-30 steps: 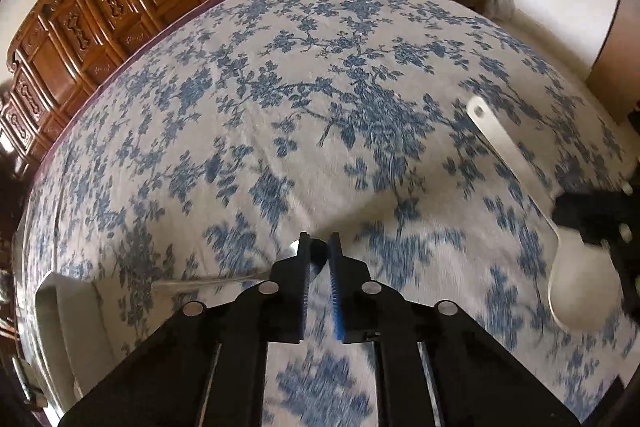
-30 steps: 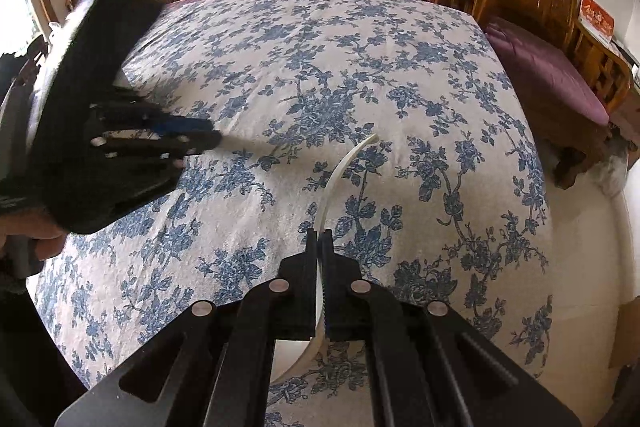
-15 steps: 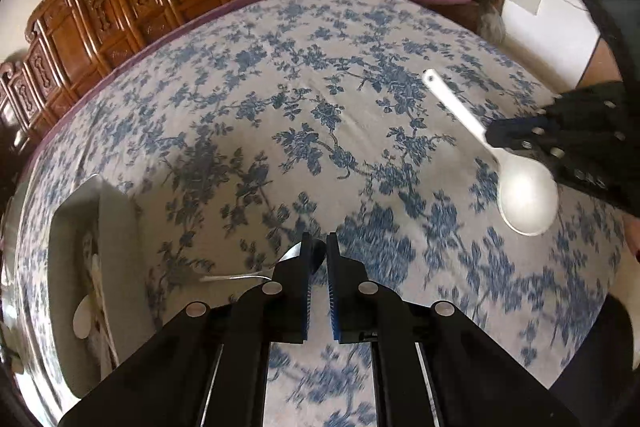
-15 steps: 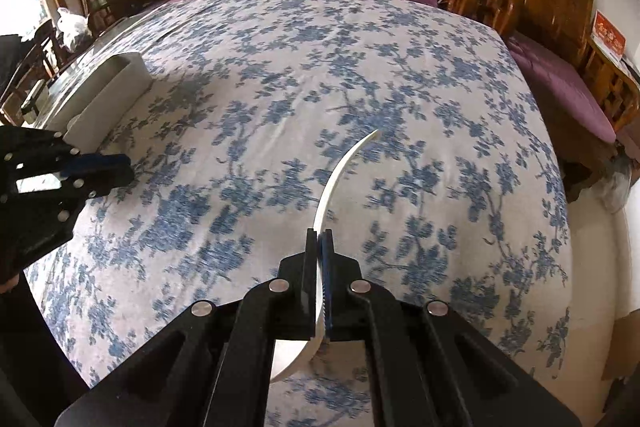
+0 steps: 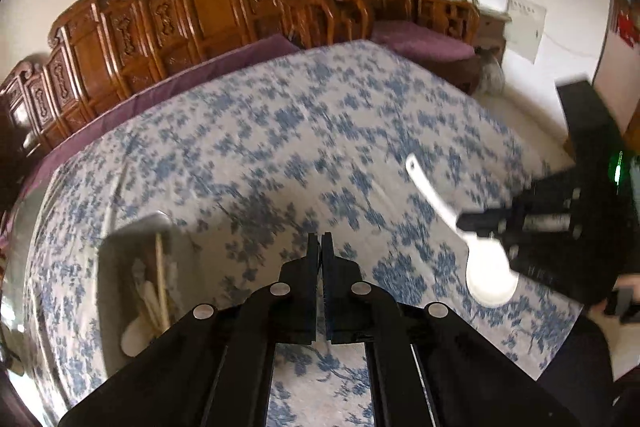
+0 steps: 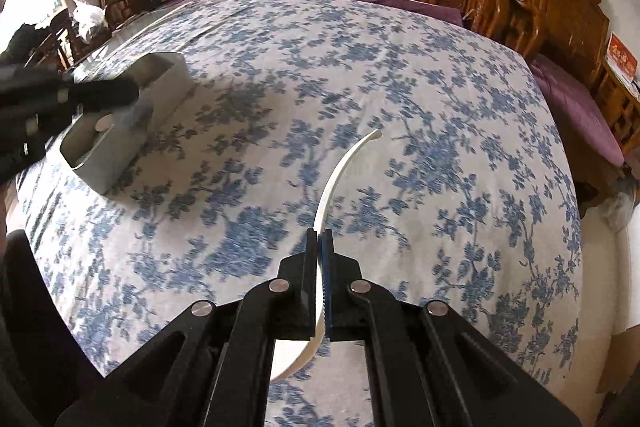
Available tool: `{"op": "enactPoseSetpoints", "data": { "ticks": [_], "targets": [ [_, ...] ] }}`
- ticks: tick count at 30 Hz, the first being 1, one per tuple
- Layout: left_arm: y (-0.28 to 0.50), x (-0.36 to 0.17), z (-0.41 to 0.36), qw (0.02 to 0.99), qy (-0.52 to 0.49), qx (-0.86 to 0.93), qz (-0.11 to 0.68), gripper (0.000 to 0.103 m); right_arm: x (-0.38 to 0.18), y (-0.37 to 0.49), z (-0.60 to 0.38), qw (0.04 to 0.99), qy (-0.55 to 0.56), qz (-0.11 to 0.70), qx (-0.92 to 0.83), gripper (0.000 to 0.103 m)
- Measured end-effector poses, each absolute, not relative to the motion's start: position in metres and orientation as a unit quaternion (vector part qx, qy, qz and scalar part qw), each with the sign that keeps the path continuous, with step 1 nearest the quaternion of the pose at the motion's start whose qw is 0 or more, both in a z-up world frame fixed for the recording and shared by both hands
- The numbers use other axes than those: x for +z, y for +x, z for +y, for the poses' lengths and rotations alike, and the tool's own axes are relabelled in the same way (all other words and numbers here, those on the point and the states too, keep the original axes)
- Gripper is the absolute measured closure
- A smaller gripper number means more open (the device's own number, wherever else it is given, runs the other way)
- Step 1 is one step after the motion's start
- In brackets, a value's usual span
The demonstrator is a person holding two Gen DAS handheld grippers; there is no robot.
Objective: Organize utensils
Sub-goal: 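Carry the metal spoon into the tray with the left tool and open it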
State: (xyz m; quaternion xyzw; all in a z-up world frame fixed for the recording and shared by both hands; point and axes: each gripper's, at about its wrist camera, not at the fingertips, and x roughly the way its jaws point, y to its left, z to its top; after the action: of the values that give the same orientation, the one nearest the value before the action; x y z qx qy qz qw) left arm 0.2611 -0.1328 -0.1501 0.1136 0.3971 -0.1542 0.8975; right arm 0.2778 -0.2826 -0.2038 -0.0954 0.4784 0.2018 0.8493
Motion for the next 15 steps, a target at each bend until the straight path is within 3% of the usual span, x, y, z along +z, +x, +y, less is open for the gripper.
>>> {"op": "enactPoseSetpoints", "data": {
  "ticks": [15],
  "targets": [
    [0.265, -0.079, -0.042, 0.924, 0.021, -0.126, 0.361, 0.102, -0.17, 0.271, -0.221, 0.85, -0.113, 0.455, 0.24, 0.1]
  ]
}}
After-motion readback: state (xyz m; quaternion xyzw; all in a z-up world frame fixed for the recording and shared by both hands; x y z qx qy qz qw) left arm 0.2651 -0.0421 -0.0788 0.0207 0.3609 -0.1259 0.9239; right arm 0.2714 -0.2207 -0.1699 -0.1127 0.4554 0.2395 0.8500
